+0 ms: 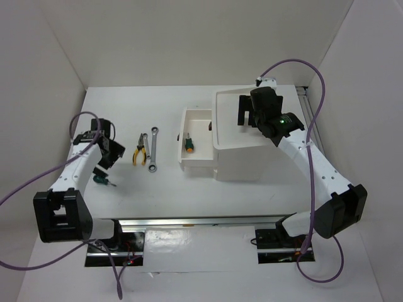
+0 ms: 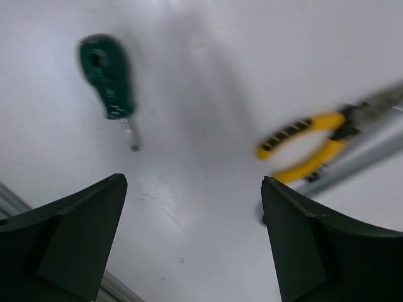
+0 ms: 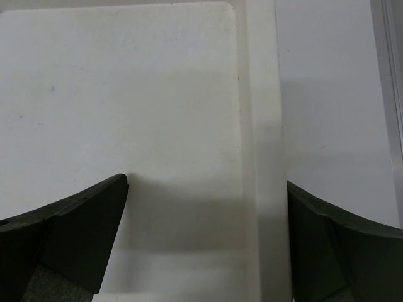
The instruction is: Sort the tools into containers
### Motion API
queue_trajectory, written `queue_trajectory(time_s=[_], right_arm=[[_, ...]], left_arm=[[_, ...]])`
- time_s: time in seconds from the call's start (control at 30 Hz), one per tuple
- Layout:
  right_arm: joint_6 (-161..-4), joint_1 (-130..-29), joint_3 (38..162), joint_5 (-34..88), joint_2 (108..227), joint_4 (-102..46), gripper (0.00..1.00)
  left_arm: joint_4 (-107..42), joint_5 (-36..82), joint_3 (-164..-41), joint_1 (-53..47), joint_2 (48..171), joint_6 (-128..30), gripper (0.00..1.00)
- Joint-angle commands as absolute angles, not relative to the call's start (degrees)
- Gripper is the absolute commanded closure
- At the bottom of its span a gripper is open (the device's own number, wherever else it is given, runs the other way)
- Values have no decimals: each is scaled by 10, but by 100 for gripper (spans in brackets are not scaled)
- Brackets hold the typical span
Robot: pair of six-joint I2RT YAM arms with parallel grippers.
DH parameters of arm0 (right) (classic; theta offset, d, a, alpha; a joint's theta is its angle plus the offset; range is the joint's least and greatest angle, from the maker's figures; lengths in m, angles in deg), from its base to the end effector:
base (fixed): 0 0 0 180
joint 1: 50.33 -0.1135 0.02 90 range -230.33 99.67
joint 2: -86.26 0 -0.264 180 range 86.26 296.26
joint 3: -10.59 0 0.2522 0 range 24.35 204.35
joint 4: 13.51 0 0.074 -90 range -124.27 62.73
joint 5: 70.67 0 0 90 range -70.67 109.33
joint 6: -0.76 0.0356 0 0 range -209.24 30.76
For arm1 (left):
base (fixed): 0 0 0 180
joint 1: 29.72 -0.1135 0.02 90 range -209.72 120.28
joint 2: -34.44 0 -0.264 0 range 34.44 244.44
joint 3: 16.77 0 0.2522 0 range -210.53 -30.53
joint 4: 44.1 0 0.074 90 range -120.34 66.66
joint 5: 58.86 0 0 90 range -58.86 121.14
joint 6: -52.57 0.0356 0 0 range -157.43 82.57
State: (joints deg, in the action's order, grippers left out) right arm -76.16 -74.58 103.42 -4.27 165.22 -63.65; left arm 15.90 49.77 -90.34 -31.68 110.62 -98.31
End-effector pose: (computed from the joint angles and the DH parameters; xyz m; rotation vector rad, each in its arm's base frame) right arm 0.2796 0.1103 0.3700 0.0171 2.1446 -0.0764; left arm 0.2579 0.0202 0.2627 -1.4272 2.1393 0.0590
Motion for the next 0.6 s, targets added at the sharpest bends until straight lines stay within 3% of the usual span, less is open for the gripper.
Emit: queue_trajectory(time_s=[0.0, 0.27, 0.57], right_arm=[[-777, -770, 1006, 17, 1683, -717, 0], [-777, -770, 1006, 34, 1688, -717, 0], [-777, -770, 1006, 39, 1676, -710, 0]], left_arm=[[172, 486, -860, -389, 1120, -977, 0], [124, 436, -805, -490, 1169, -948, 0], [110, 409, -837, -540, 1248, -943, 1]])
